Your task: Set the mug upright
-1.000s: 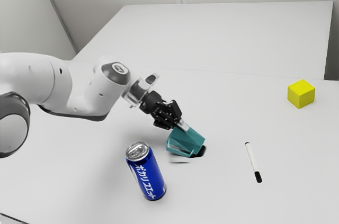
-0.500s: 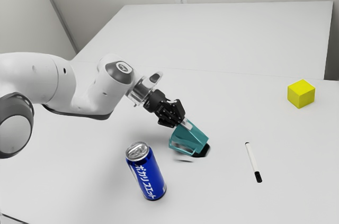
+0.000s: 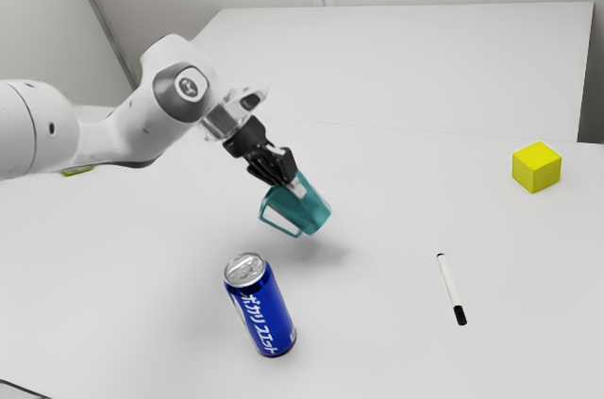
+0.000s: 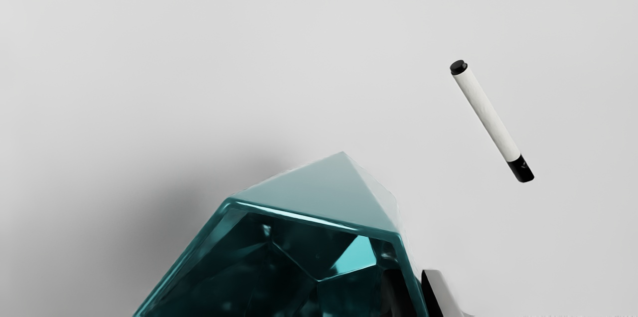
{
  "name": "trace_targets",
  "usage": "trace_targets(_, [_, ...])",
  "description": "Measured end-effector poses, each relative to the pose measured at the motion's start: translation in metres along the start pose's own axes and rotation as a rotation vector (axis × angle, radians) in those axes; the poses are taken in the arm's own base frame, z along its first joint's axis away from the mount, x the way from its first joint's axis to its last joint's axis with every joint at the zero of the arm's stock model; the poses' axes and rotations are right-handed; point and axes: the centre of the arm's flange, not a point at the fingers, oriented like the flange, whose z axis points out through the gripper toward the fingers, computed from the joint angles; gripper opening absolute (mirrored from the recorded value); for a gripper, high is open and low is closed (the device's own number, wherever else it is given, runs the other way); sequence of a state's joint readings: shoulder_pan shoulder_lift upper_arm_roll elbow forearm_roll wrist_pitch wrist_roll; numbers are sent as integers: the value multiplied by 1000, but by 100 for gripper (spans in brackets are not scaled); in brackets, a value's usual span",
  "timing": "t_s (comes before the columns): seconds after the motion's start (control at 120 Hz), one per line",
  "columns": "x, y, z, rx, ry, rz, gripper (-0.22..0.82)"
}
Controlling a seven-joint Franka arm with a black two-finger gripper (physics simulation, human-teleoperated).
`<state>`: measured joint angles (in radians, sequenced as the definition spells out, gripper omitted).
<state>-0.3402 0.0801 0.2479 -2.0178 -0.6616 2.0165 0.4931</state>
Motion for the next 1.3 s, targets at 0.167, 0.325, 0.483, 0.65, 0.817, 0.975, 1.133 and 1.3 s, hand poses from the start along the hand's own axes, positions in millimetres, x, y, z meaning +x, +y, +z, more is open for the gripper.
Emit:
trace_targets(0.167, [-6,-14,-22,270,-77,124,-18])
trace_targets(0.325, [-10,-28,-27,565,-196,227,-18])
trace_targets(0.483, [-4,-23,1,732,-244,288,-18])
trace_targets(0.65, [-4,-15,19,703,-197,202,-18])
trace_targets(0.817, [-3,-11,24,678,-156,116,-18])
trace_targets(0.975, [-2,-15,30,669,-139,51,-18])
trace_targets(1.133, [-1,-16,36,660,-127,5,-13])
trace_targets(1.3, [0,-5,41,649,-114,-10,23])
